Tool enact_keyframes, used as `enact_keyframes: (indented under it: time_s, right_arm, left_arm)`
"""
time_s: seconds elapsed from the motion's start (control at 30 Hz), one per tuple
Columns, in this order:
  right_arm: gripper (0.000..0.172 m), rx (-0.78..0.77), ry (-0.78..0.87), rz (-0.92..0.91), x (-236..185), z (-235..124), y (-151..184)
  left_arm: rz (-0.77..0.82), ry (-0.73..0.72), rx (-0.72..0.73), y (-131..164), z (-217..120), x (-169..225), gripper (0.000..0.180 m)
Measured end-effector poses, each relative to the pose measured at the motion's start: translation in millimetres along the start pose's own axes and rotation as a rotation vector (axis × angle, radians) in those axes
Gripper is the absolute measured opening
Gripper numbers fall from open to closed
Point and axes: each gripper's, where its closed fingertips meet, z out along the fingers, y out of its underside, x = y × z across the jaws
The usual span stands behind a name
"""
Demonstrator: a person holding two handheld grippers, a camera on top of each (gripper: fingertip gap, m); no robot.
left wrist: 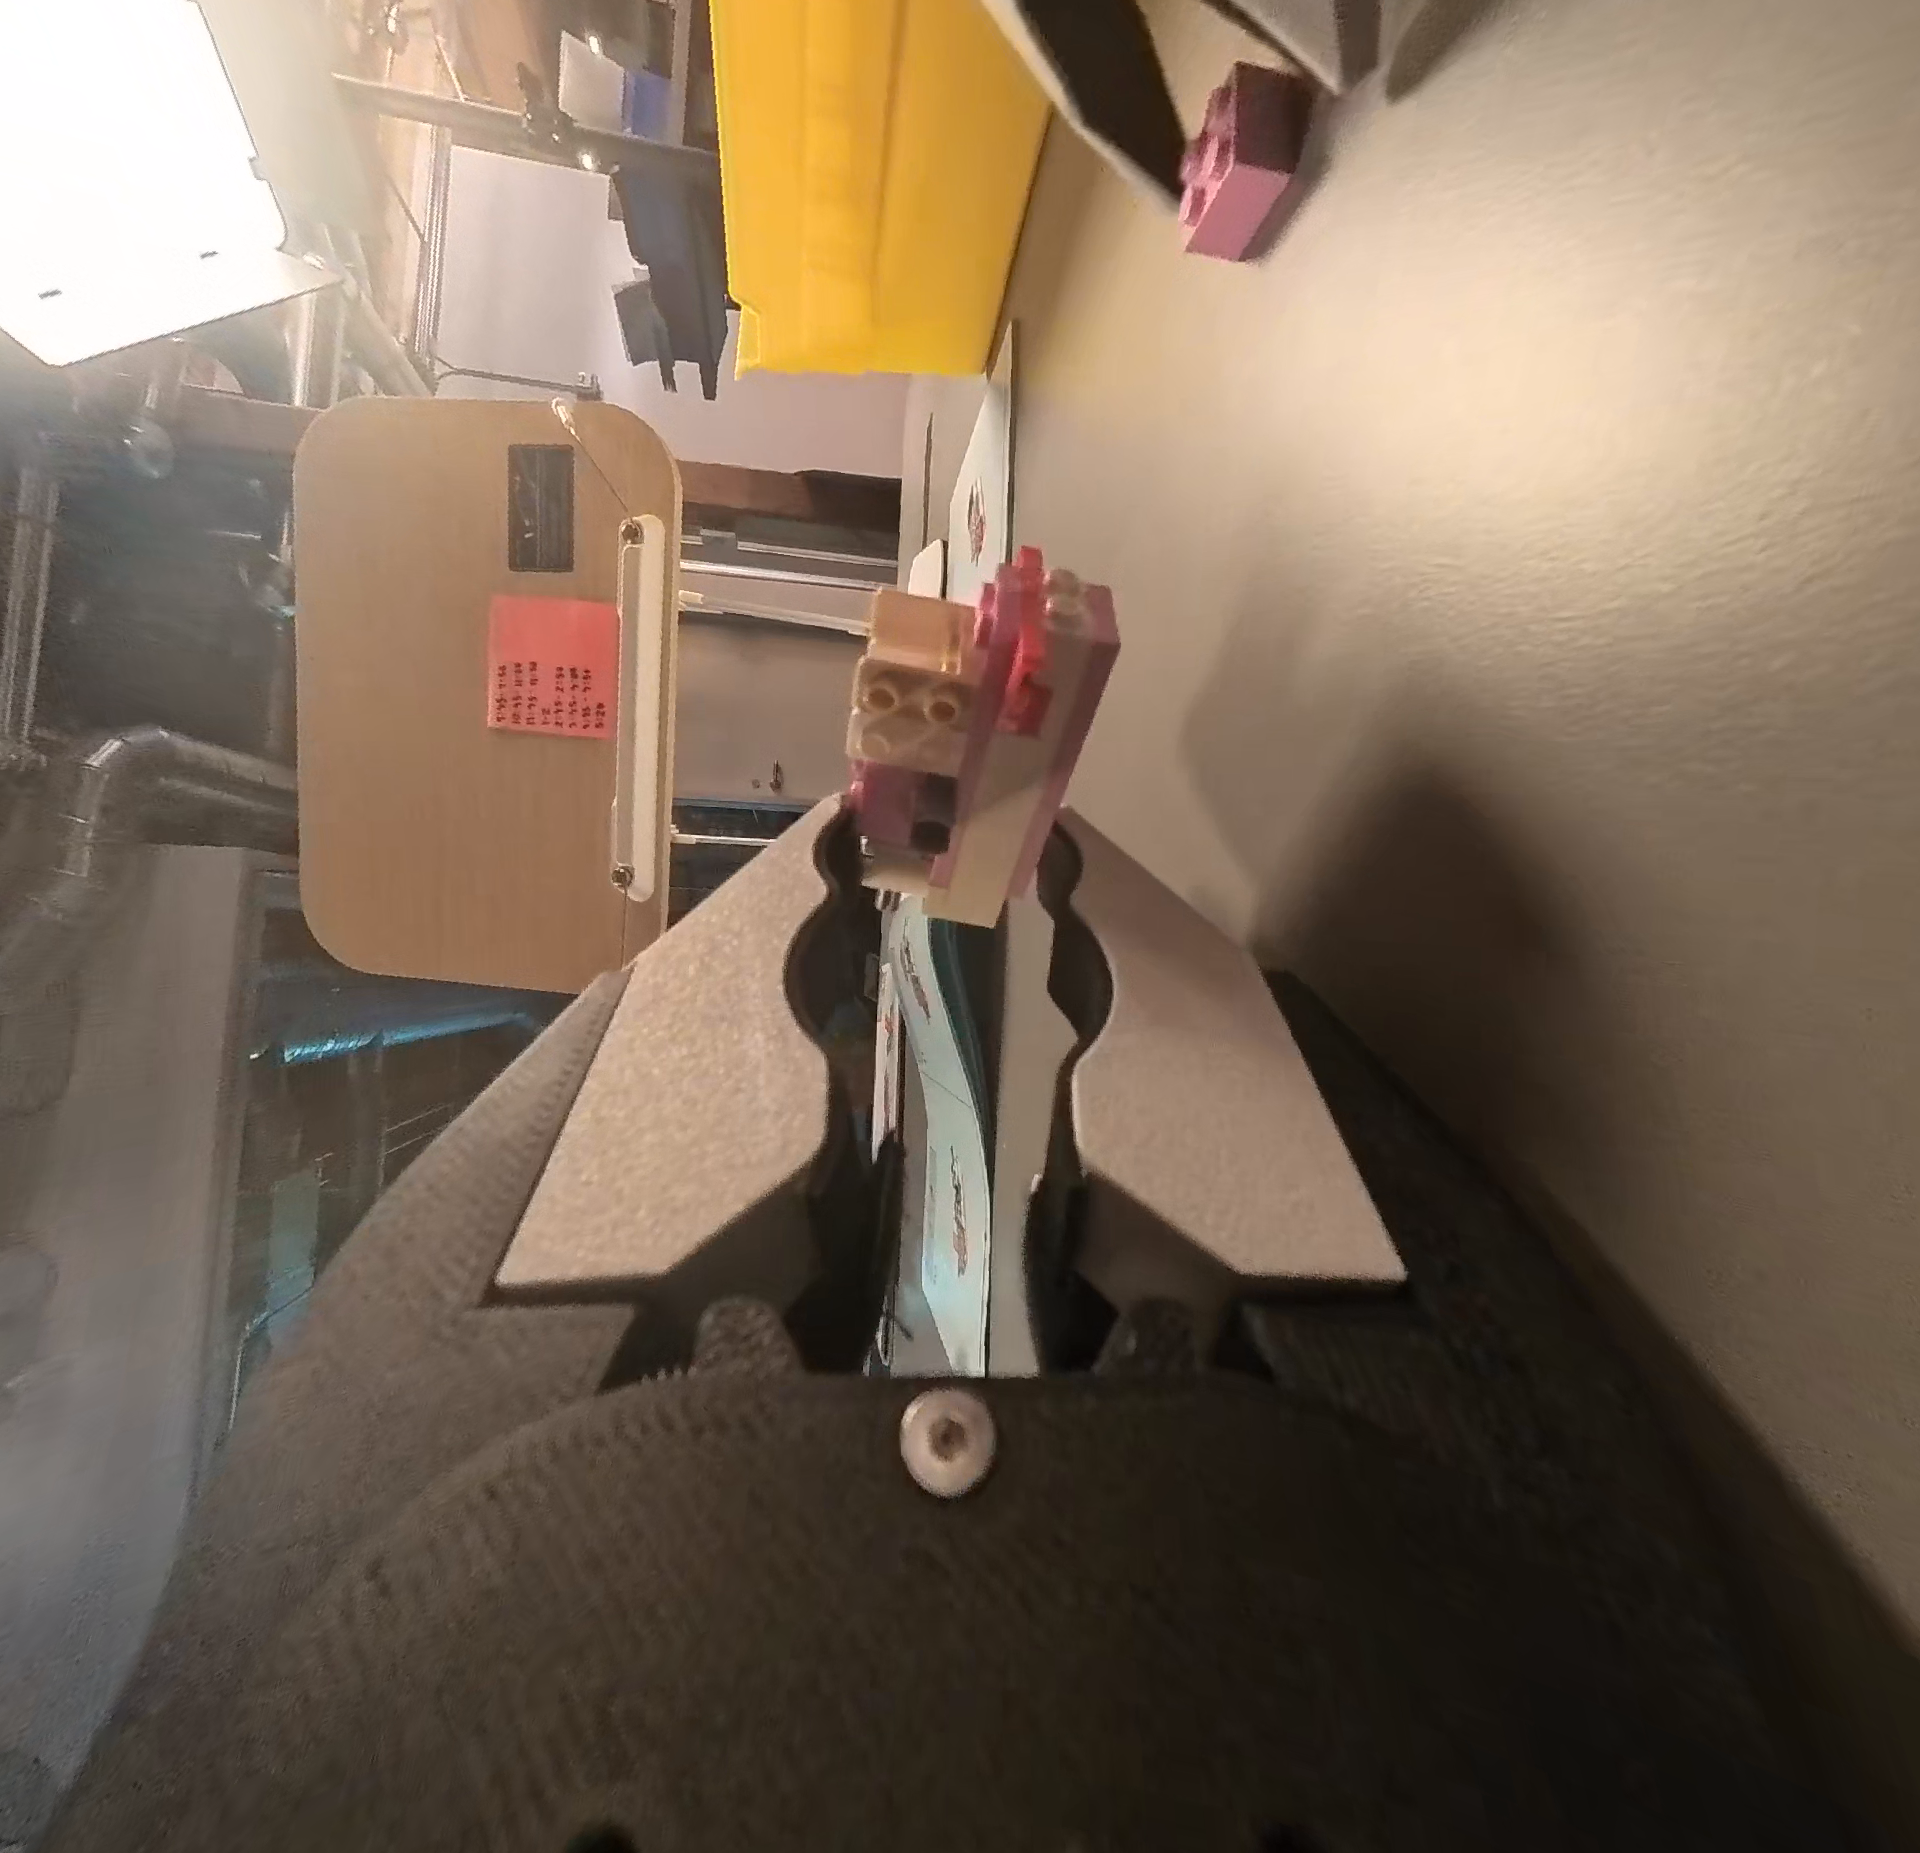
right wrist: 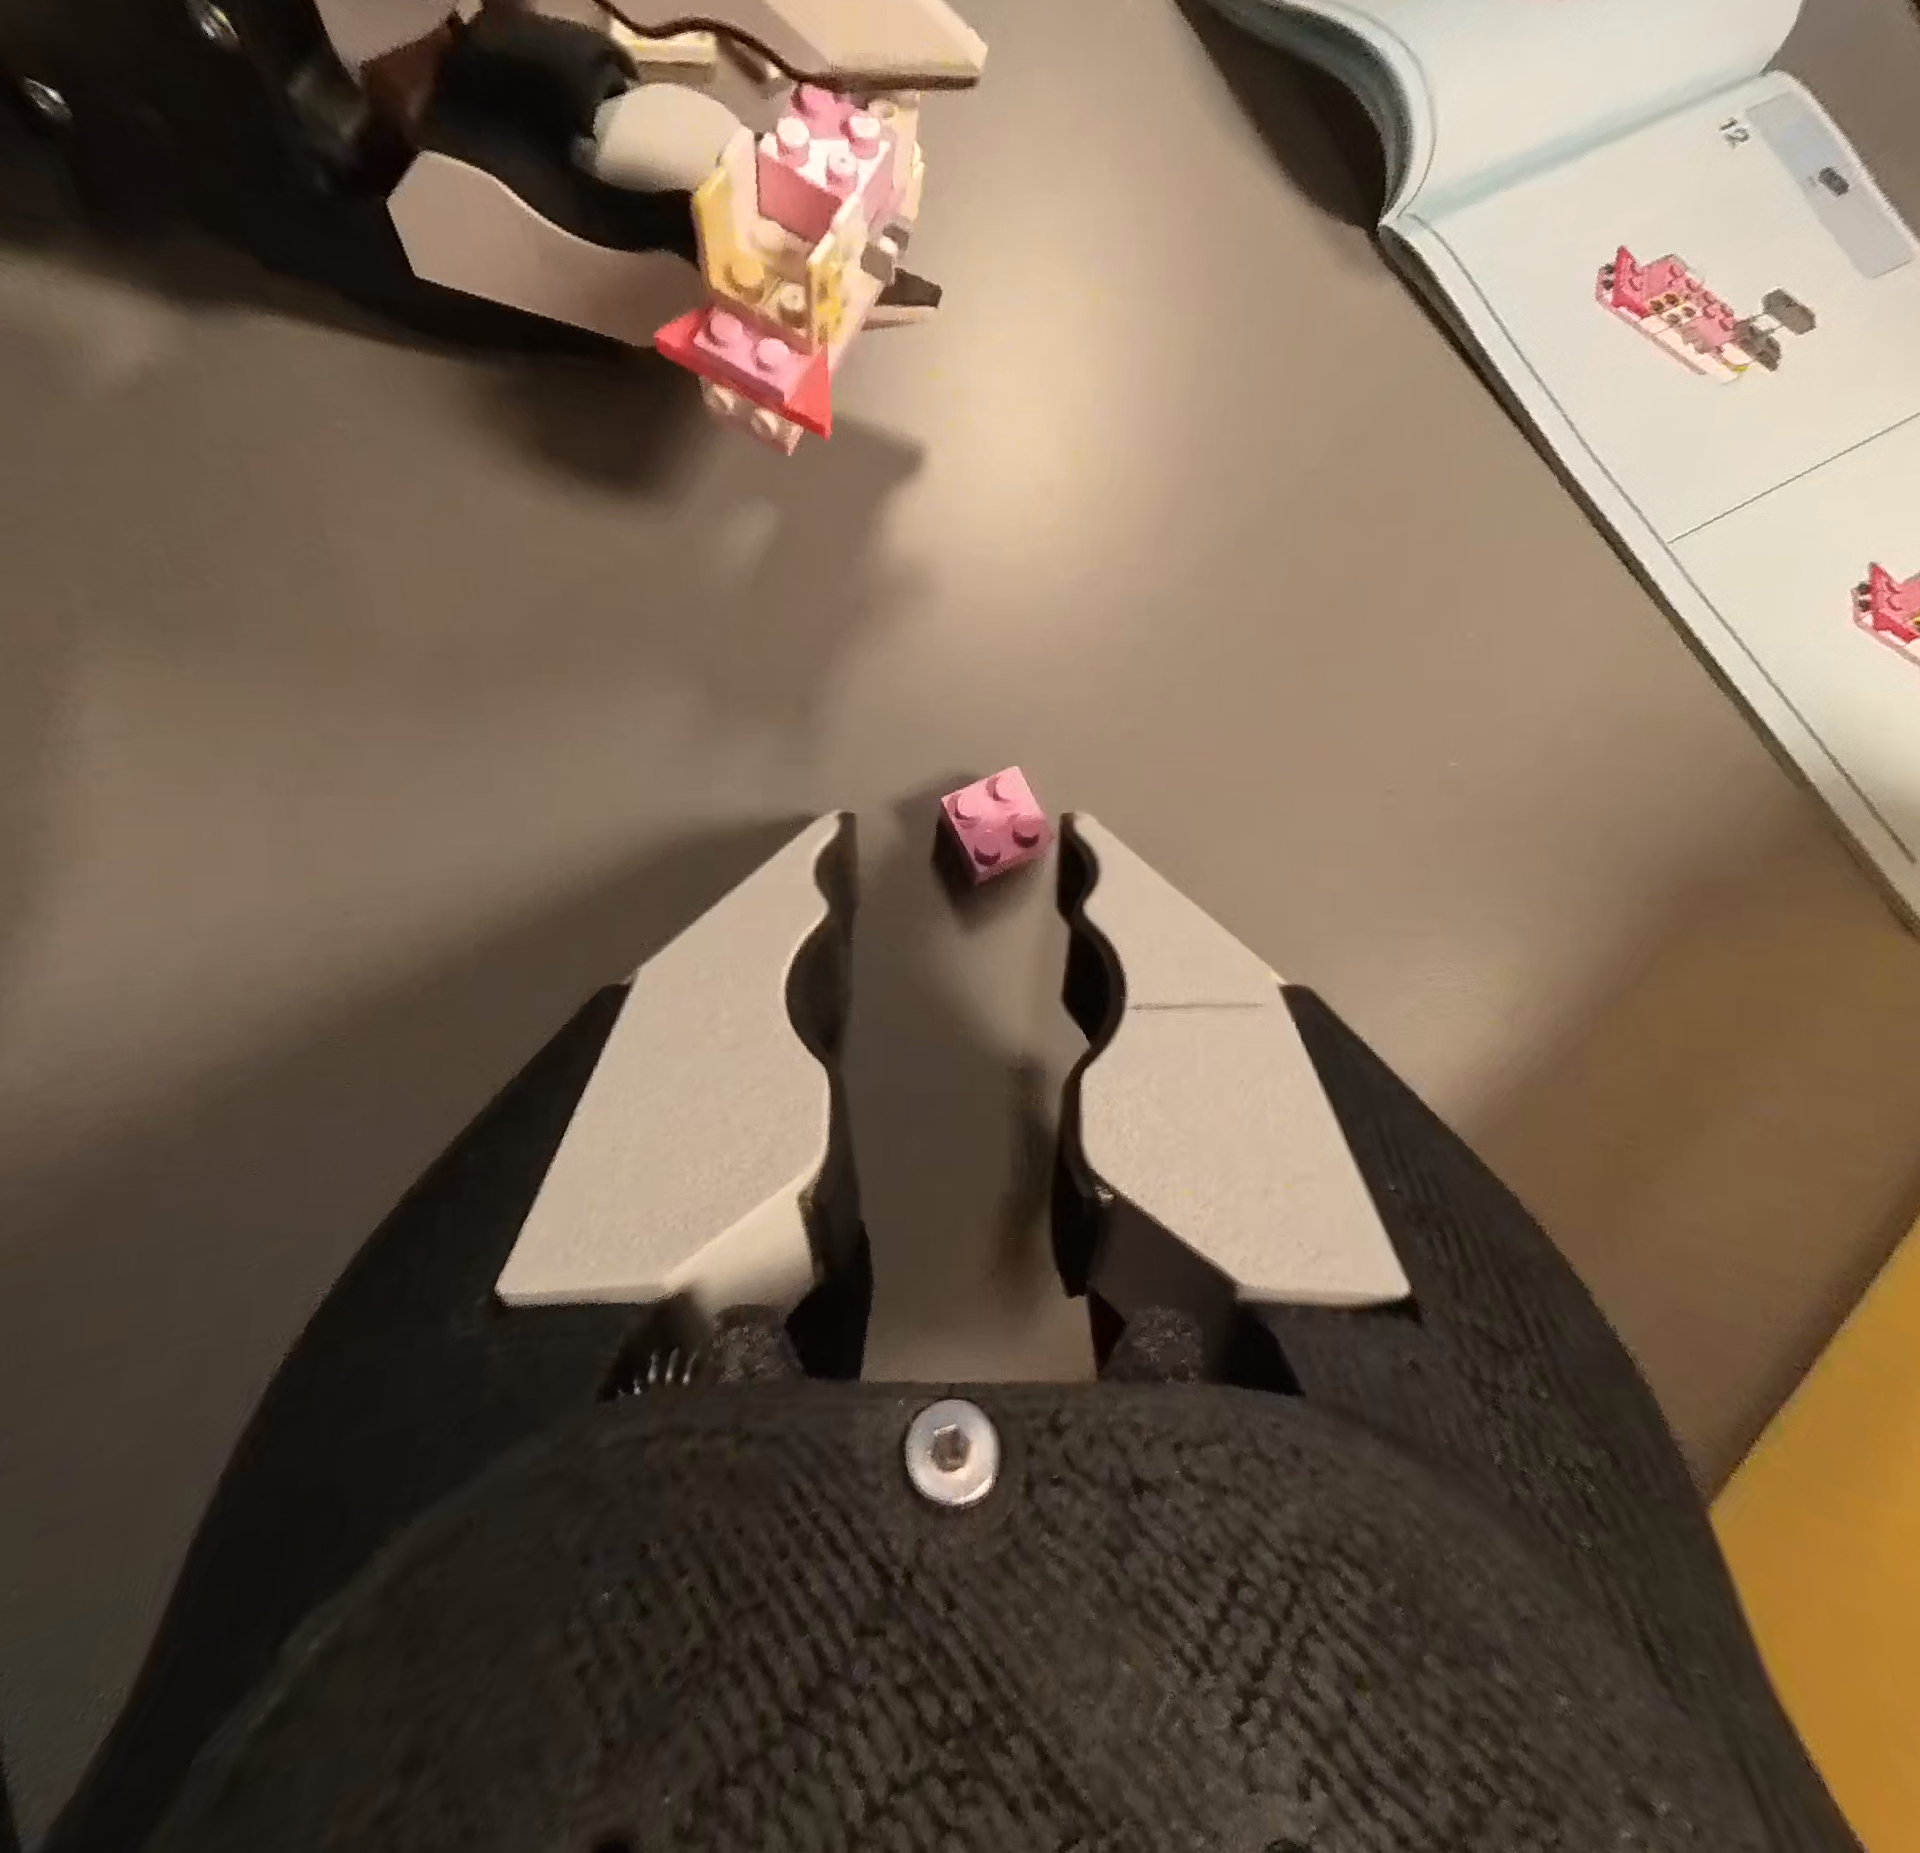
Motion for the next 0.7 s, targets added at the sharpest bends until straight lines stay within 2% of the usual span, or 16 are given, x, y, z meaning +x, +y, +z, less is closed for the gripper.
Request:
enact_keyframes:
  time_s: [0.13, 0.33, 0.47, 0.53, 0.7]
  right_arm:
    - [0.018, -0.032, -0.055, 0.03, -4.9, -2.8, 3.7]
    - [0.014, -0.014, -0.046, 0.11, -6.1, -0.9, -5.6]
    - [0.014, 0.207, -0.032, 0.269, -8.0, -12.3, -61.6]
    - [0.014, 0.267, -0.03, 0.285, -13.4, -16.9, -87.5]
    - [0.014, 0.159, 0.055, 0.173, -20.5, -12.1, -102.9]
  left_arm:
    - [-0.007, 0.001, -0.013, 2.9, 0.8, -0.3, 0.033]
    - [-0.02, -0.008, -0.048, 10.1, 2.0, -3.8, 0.033]
    - [-0.026, -0.105, -0.104, 16.4, 1.6, -20.2, 0.033]
    - [-0.039, -0.134, -0.114, 15.9, 0.5, -25.5, 0.033]
    - [-0.045, -0.162, -0.125, 12.8, -1.4, -29.7, 0.033]
